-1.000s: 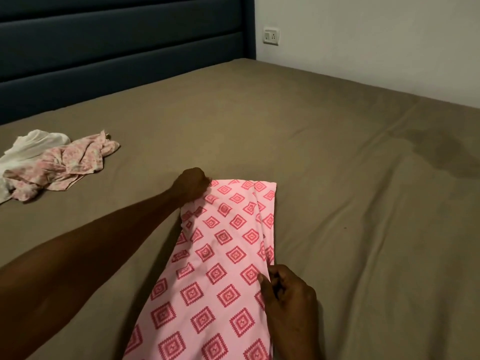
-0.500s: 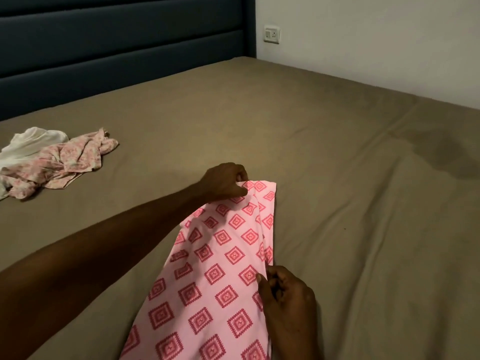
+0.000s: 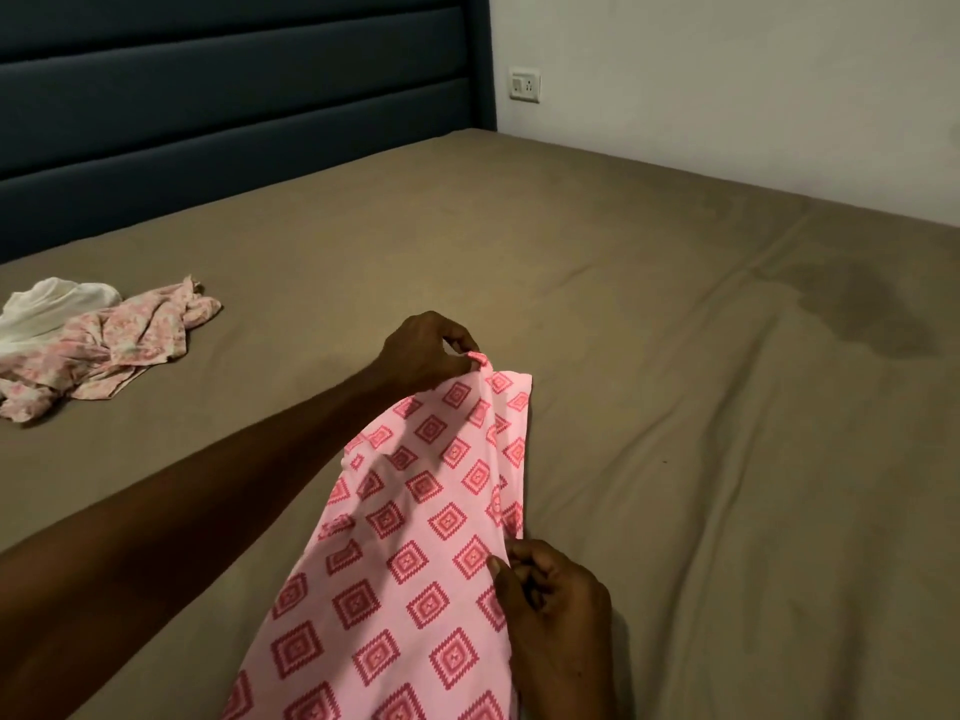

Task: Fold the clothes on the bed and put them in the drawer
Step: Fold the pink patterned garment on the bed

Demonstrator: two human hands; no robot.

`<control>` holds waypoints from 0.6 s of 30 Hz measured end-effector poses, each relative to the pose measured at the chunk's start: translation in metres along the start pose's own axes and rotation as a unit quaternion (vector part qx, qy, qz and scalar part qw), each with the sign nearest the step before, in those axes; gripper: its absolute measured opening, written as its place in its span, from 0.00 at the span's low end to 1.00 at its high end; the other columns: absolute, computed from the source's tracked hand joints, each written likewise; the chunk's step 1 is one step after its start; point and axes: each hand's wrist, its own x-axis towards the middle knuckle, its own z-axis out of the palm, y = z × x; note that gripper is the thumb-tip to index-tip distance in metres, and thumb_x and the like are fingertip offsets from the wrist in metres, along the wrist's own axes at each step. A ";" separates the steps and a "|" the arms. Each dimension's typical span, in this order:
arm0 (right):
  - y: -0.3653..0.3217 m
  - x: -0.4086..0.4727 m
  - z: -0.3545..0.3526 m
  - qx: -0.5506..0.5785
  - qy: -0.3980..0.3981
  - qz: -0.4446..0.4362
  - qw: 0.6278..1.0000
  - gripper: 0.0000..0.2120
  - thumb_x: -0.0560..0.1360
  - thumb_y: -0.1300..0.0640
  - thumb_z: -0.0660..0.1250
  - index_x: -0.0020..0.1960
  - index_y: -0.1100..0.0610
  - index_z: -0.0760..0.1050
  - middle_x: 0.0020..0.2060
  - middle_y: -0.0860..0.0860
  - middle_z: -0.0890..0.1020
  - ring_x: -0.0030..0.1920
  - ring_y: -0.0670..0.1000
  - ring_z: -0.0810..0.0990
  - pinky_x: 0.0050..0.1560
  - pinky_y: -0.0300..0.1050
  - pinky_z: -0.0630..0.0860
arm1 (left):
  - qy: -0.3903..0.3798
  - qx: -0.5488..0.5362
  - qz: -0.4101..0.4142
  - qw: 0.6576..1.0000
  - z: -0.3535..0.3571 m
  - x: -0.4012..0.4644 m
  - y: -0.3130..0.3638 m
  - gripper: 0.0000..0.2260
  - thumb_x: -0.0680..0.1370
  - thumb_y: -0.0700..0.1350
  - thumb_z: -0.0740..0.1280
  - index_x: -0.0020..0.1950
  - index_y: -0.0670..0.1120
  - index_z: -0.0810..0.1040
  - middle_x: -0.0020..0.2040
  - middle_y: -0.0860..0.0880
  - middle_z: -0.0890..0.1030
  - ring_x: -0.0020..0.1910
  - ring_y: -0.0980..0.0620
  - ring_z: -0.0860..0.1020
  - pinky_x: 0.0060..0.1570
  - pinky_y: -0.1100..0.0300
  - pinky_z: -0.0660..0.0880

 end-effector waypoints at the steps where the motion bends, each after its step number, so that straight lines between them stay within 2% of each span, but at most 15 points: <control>1: -0.002 0.000 -0.002 0.020 0.001 0.005 1.000 0.04 0.75 0.49 0.75 0.47 0.39 0.82 0.41 0.38 0.87 0.45 0.44 0.86 0.48 0.47 0.85 | 0.009 -0.021 -0.025 0.999 0.000 0.002 0.003 0.03 0.75 0.51 0.75 0.46 0.53 0.87 0.39 0.59 0.84 0.35 0.58 0.80 0.34 0.61 0.71; 3: -0.003 -0.002 -0.005 0.051 0.004 0.003 0.999 0.02 0.75 0.49 0.74 0.48 0.42 0.84 0.40 0.39 0.87 0.44 0.45 0.87 0.47 0.49 0.85 | 0.020 -0.044 -0.057 0.997 0.001 0.004 0.011 0.07 0.72 0.55 0.73 0.43 0.54 0.85 0.38 0.56 0.85 0.40 0.53 0.83 0.41 0.56 0.77; 5: -0.006 -0.004 -0.005 0.052 0.012 -0.007 0.999 0.11 0.72 0.39 0.70 0.49 0.43 0.84 0.40 0.39 0.87 0.43 0.44 0.87 0.47 0.48 0.84 | 0.030 -0.040 -0.047 0.998 0.006 0.007 0.020 0.09 0.72 0.58 0.72 0.45 0.53 0.83 0.43 0.54 0.85 0.46 0.51 0.82 0.47 0.55 0.75; 7: -0.006 -0.004 -0.004 0.041 0.031 0.001 0.999 0.20 0.68 0.31 0.66 0.49 0.44 0.84 0.41 0.38 0.87 0.44 0.42 0.87 0.49 0.46 0.84 | 0.041 -0.048 -0.005 0.998 0.012 0.011 0.026 0.09 0.76 0.52 0.74 0.50 0.48 0.84 0.48 0.51 0.84 0.49 0.51 0.81 0.45 0.59 0.71; 9: -0.005 -0.002 -0.005 0.014 0.041 0.016 0.999 0.20 0.68 0.29 0.64 0.48 0.42 0.82 0.43 0.38 0.87 0.45 0.43 0.86 0.50 0.47 0.84 | 0.029 -0.053 0.046 0.997 0.022 0.013 0.031 0.07 0.77 0.49 0.74 0.52 0.47 0.84 0.49 0.52 0.84 0.48 0.53 0.81 0.45 0.60 0.71; 12: 0.001 0.001 -0.004 -0.065 0.055 0.003 0.996 0.28 0.67 0.19 0.54 0.47 0.40 0.77 0.44 0.39 0.86 0.45 0.44 0.84 0.49 0.45 0.83 | -0.007 -0.006 0.100 0.995 0.038 0.015 0.031 0.09 0.78 0.52 0.72 0.53 0.49 0.84 0.50 0.52 0.85 0.48 0.53 0.81 0.46 0.59 0.73; 13: 0.002 0.000 -0.003 -0.093 0.051 0.002 0.994 0.26 0.69 0.20 0.56 0.48 0.40 0.76 0.45 0.40 0.86 0.45 0.44 0.84 0.50 0.44 0.82 | -0.017 0.018 0.102 0.994 0.044 0.016 0.029 0.10 0.78 0.54 0.72 0.54 0.50 0.84 0.52 0.53 0.85 0.49 0.52 0.82 0.46 0.59 0.73; 15: 0.000 0.001 -0.003 -0.134 0.049 0.009 0.990 0.11 0.77 0.35 0.66 0.48 0.42 0.75 0.47 0.41 0.86 0.46 0.44 0.83 0.51 0.42 0.81 | -0.020 0.033 0.085 0.996 0.053 0.018 0.025 0.11 0.77 0.57 0.73 0.53 0.52 0.84 0.52 0.54 0.85 0.51 0.53 0.82 0.47 0.59 0.72; 16: -0.001 0.003 -0.004 -0.145 0.047 0.010 0.988 0.08 0.79 0.40 0.67 0.48 0.43 0.74 0.48 0.42 0.85 0.46 0.44 0.83 0.51 0.41 0.80 | -0.014 0.024 0.072 0.997 0.056 0.019 0.024 0.12 0.75 0.59 0.74 0.52 0.53 0.84 0.51 0.55 0.85 0.51 0.53 0.81 0.46 0.59 0.71; 18: 0.000 0.005 -0.005 -0.169 0.040 0.015 0.985 0.08 0.80 0.41 0.66 0.49 0.44 0.73 0.49 0.41 0.85 0.47 0.44 0.82 0.52 0.38 0.79 | 0.002 0.022 0.044 0.999 0.059 0.020 0.023 0.14 0.73 0.64 0.75 0.48 0.54 0.83 0.46 0.56 0.83 0.48 0.54 0.81 0.44 0.59 0.69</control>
